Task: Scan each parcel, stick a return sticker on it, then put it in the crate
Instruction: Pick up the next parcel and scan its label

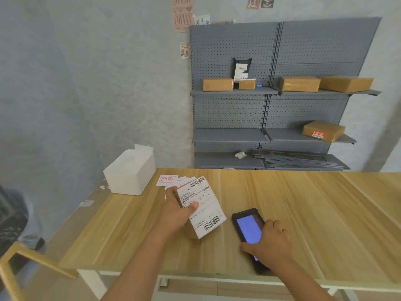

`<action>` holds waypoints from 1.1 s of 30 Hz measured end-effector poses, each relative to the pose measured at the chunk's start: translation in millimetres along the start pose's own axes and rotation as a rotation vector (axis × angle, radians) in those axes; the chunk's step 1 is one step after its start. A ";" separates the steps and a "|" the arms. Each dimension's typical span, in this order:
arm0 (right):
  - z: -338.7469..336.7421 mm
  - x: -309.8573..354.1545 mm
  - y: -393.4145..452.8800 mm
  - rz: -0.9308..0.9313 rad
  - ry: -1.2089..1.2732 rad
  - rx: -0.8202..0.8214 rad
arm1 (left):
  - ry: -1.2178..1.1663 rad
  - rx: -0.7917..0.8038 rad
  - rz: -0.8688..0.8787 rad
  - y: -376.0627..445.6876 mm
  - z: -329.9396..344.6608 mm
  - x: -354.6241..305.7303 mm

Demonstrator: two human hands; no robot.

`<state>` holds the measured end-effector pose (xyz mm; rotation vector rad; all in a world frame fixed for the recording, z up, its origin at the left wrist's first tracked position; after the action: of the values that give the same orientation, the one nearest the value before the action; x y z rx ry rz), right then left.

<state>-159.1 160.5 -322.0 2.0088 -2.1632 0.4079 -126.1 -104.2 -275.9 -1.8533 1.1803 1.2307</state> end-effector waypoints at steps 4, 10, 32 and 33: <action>-16.6 2.4 -1.6 -0.109 0.211 0.077 | 0.000 0.006 -0.035 6.1 -0.6 3.7; -45.7 1.1 -20.1 -0.259 0.229 0.169 | -0.015 0.018 -0.057 15.4 -6.8 10.5; -71.4 -10.4 -60.5 -0.303 0.137 0.283 | 0.066 0.051 0.054 24.6 -0.4 -11.9; -71.7 -10.0 -60.7 -0.305 0.135 0.285 | 0.067 0.053 0.053 24.7 -0.5 -11.8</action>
<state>-102.6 188.3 -251.6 2.3335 -1.7628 0.8160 -150.4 -110.9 -265.2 -1.8477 1.2936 1.1620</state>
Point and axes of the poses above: each hand's wrist, its own y-axis towards the middle knuckle, its own z-axis out of the palm, x = y × z, the point moved 4 cm from there along y, towards the middle knuckle, and after that the axes turned 4 degrees about z, right-handed, at the moved point
